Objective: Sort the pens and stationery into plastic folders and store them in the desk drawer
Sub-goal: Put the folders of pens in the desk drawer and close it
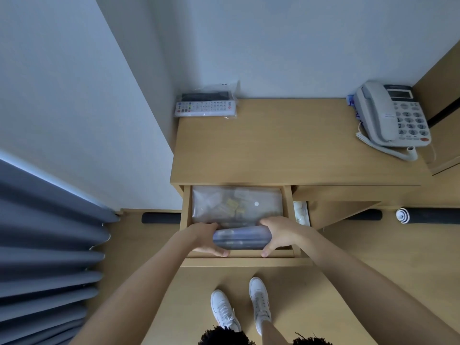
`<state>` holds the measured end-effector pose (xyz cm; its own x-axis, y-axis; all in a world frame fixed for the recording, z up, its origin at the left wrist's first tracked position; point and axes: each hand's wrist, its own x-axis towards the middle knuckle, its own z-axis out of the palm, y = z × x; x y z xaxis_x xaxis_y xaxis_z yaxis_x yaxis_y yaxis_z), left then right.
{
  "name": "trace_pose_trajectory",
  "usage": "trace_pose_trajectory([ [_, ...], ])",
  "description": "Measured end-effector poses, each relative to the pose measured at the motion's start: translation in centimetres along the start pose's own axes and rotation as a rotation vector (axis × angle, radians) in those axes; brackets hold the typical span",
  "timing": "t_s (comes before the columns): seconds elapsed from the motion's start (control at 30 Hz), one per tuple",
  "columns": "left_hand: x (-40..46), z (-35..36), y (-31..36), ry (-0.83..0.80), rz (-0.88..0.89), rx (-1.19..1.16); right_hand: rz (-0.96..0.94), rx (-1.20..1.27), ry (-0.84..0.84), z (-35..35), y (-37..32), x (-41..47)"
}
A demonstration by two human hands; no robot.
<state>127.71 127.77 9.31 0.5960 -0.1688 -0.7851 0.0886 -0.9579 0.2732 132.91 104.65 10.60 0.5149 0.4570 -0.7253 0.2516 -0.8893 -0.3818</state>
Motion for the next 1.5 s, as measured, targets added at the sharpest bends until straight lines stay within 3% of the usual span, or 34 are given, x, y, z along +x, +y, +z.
trace_pose_trajectory([
  [0.23,-0.1,0.3,-0.1,0.05,0.016,0.05,0.065,-0.078,-0.146,-0.4,-0.5,0.6],
  [0.4,0.2,-0.2,0.1,0.114,0.044,0.07,0.059,-0.045,-0.156,-0.4,-0.4,-0.2],
  [0.67,0.9,0.8,-0.6,0.026,0.008,-0.04,0.051,-0.03,-0.158,-0.5,-0.2,0.5],
  [0.9,0.6,0.6,-0.2,0.01,0.015,-0.125,-0.013,0.038,-0.004,0.5,-0.1,-0.3],
  [1.1,0.5,0.5,0.1,0.02,0.011,-0.148,-0.101,-0.16,0.317,2.8,0.5,-0.9],
  [1.37,0.7,0.6,0.6,0.082,-0.019,-0.118,-0.061,-0.132,0.217,2.3,0.6,0.3],
  [1.5,-0.2,1.2,1.1,0.243,0.006,0.149,-0.039,-0.121,0.196,2.0,0.3,0.1],
])
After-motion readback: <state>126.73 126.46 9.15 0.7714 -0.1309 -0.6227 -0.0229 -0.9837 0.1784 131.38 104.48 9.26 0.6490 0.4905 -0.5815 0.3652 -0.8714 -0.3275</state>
